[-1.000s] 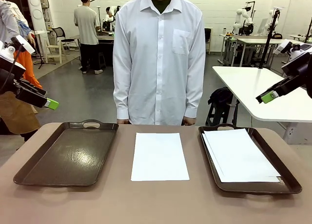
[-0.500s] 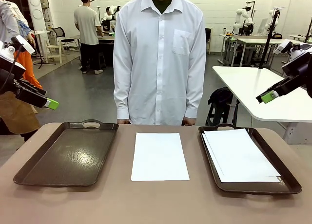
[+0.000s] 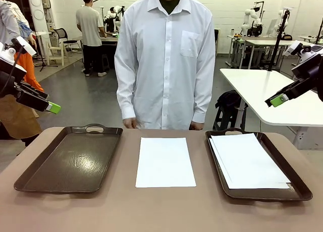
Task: Sort the A4 documents.
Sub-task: Receive the A4 Paper.
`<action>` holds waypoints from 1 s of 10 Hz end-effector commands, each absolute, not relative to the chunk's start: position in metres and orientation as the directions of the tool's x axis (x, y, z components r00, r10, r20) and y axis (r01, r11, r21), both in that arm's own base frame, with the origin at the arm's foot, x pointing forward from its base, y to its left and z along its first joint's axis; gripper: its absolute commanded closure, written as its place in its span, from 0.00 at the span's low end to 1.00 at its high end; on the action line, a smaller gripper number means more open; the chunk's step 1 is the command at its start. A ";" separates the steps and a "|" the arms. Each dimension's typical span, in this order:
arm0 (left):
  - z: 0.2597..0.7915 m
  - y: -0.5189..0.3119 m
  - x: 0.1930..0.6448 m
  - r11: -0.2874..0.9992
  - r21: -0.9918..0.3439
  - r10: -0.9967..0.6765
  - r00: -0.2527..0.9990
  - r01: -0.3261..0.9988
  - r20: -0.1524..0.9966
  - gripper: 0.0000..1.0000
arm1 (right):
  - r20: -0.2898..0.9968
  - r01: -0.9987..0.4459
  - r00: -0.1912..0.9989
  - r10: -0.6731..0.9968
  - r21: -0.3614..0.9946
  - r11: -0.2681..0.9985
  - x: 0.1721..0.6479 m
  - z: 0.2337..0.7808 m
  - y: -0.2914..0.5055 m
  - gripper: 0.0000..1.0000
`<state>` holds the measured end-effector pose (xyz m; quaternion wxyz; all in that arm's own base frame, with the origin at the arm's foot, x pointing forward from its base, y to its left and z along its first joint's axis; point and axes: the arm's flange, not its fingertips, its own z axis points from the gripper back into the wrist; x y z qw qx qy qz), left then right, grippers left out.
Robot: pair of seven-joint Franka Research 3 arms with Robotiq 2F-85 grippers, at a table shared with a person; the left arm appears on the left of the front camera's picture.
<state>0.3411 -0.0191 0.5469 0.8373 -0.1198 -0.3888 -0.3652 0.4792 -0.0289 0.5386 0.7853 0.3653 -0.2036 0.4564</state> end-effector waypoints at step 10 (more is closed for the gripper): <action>0.546 -0.018 0.342 0.696 0.086 -0.524 0.423 0.712 0.739 0.00 | 0.655 -0.867 0.498 0.568 0.387 0.314 0.479 0.539 -0.028 0.00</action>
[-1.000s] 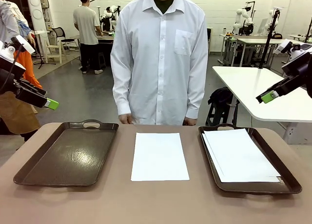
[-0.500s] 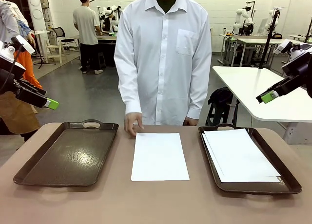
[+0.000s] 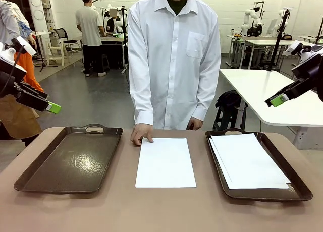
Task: Sort the A4 documents.
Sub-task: Receive the A4 Paper.
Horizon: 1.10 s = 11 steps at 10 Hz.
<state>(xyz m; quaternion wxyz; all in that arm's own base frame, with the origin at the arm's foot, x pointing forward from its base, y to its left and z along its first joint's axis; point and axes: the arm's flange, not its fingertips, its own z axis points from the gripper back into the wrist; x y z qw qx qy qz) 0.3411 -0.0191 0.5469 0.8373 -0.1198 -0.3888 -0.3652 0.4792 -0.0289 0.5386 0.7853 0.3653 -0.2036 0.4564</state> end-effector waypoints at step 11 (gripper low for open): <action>0.546 -0.018 0.342 0.696 0.086 -0.524 0.423 0.712 0.739 0.00 | 0.655 -0.867 0.498 0.568 0.387 0.314 0.479 0.539 -0.028 0.00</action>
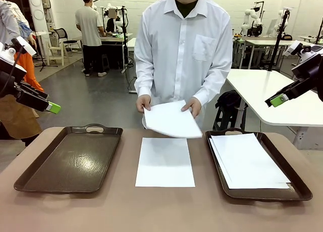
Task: Sort the A4 documents.
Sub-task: Receive the A4 Paper.
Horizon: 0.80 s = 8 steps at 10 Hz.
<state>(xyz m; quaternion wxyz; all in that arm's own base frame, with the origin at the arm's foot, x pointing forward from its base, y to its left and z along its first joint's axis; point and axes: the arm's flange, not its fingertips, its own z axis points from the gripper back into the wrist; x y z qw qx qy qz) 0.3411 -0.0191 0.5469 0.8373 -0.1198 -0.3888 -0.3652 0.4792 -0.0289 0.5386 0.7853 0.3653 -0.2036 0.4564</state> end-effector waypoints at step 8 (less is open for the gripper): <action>0.546 -0.018 0.342 0.696 0.086 -0.524 0.423 0.712 0.739 0.00 | 0.655 -0.867 0.498 0.568 0.387 0.314 0.479 0.539 -0.028 0.00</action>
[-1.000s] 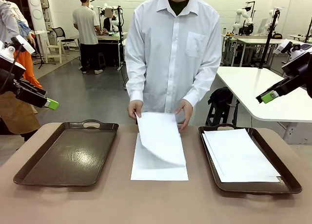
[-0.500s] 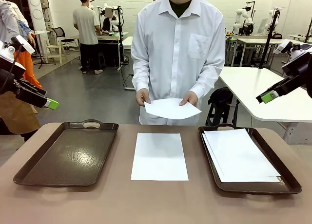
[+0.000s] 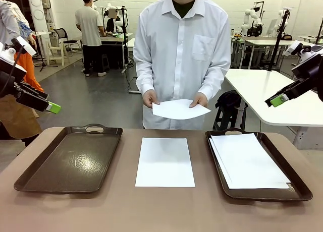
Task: Sort the A4 documents.
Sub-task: Receive the A4 Paper.
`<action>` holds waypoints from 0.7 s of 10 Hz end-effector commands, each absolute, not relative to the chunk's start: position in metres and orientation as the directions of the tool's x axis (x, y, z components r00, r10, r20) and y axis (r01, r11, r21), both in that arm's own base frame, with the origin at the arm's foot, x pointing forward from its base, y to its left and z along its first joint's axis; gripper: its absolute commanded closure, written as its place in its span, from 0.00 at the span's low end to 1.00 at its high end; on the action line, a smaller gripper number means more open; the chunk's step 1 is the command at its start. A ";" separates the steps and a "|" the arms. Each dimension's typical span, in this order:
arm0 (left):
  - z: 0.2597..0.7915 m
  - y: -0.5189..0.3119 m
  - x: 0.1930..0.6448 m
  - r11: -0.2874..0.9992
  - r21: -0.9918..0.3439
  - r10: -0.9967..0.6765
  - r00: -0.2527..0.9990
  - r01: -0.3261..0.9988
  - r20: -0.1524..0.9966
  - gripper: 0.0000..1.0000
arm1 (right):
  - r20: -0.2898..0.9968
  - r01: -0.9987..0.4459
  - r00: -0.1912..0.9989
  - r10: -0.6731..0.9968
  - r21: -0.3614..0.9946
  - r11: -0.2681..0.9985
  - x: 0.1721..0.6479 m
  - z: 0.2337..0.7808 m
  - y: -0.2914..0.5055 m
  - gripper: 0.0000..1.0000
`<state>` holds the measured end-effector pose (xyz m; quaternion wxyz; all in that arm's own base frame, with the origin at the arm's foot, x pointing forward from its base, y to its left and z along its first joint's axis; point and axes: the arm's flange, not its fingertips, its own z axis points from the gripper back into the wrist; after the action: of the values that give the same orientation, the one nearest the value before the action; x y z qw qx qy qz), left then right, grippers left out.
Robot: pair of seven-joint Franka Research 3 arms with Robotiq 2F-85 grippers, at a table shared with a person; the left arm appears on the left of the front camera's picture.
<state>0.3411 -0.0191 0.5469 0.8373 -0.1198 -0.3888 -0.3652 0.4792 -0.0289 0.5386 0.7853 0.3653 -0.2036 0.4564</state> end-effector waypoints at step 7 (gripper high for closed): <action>0.546 -0.018 0.342 0.696 0.086 -0.524 0.423 0.712 0.739 0.00 | 0.655 -0.867 0.498 0.568 0.387 0.314 0.479 0.539 -0.028 0.00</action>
<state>0.3411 -0.0191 0.5469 0.8373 -0.1198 -0.3888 -0.3652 0.4792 -0.0289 0.5386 0.7853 0.3653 -0.2036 0.4564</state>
